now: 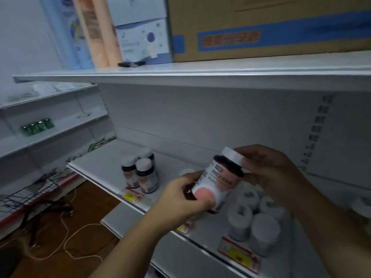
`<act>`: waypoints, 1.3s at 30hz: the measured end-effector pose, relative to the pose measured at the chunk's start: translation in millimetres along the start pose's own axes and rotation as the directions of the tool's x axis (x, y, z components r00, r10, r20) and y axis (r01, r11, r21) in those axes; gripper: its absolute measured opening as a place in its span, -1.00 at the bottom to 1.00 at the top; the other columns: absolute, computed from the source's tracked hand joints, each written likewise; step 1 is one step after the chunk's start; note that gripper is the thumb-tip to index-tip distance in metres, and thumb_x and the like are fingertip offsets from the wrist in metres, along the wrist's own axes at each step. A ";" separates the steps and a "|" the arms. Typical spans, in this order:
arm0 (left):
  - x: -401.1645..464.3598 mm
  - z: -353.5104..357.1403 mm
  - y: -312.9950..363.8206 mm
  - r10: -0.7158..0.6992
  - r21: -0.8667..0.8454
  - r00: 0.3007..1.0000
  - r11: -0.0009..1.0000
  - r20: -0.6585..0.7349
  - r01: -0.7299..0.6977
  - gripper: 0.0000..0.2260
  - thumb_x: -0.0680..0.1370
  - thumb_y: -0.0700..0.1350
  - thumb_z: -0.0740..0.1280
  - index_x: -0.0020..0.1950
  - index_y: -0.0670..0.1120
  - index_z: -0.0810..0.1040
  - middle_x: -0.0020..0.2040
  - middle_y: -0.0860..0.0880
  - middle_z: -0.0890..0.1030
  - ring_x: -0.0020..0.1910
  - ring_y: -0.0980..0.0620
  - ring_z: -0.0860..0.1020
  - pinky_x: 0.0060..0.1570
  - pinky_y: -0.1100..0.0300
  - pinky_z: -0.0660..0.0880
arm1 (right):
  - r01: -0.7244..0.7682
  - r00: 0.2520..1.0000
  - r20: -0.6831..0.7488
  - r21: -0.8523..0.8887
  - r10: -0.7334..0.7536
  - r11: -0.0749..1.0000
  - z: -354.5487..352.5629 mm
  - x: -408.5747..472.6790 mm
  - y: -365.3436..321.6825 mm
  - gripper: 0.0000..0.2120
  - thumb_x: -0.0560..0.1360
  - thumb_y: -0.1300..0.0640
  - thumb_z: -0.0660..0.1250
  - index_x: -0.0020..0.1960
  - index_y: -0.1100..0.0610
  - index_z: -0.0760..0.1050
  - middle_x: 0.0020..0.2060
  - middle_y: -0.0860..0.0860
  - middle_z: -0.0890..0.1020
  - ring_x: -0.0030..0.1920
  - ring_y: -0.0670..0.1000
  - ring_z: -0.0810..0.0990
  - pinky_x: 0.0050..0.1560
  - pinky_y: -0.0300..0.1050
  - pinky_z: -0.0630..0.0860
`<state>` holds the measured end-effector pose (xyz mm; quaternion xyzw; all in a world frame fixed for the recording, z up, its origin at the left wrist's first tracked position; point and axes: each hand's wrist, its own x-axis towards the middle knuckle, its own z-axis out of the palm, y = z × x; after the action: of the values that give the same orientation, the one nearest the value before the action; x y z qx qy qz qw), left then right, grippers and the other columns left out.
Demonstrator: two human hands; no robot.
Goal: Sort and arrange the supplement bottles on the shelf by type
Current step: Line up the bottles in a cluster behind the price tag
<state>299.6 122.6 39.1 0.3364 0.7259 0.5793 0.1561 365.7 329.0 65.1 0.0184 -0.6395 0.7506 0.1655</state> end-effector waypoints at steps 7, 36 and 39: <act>56.5 -135.1 -39.5 0.087 0.101 0.993 0.990 0.080 -0.095 -0.65 0.29 -0.08 0.46 0.05 0.14 0.59 -0.13 0.12 0.69 -0.19 0.19 0.64 -0.27 0.35 0.52 | 0.081 0.990 -0.096 -0.184 -0.100 0.980 100.6 99.8 26.9 -0.89 0.26 0.14 0.44 -0.21 0.03 0.64 -0.23 -0.05 0.71 -0.16 -0.07 0.67 -0.18 -0.18 0.60; 179.5 -226.3 -99.2 0.054 0.622 0.917 0.719 0.395 -0.310 -0.26 0.34 0.35 -0.01 0.49 0.15 0.01 0.54 0.07 -0.01 0.49 0.13 -0.08 0.46 0.11 -0.15 | -0.068 0.997 -0.072 -0.943 0.001 0.327 140.9 160.5 156.6 -0.40 0.52 0.02 0.29 0.47 0.10 0.14 0.50 0.11 0.12 0.49 0.00 0.08 0.50 -0.12 -0.01; 180.6 -199.4 -78.0 -0.003 0.738 0.904 0.579 0.428 -0.348 -0.25 0.35 0.36 -0.12 0.51 0.14 -0.06 0.55 0.05 -0.11 0.51 0.05 -0.18 0.46 -0.03 -0.22 | -0.065 0.998 -0.062 -0.987 0.022 0.150 130.4 123.8 133.7 -0.38 0.54 -0.06 0.21 0.50 0.04 0.03 0.53 0.09 -0.04 0.52 0.01 -0.10 0.48 -0.09 -0.22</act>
<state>21.8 88.7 50.7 0.5470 0.8246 0.1266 0.0689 188.4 213.8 -9.2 -0.1244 -0.9714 0.1578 0.1265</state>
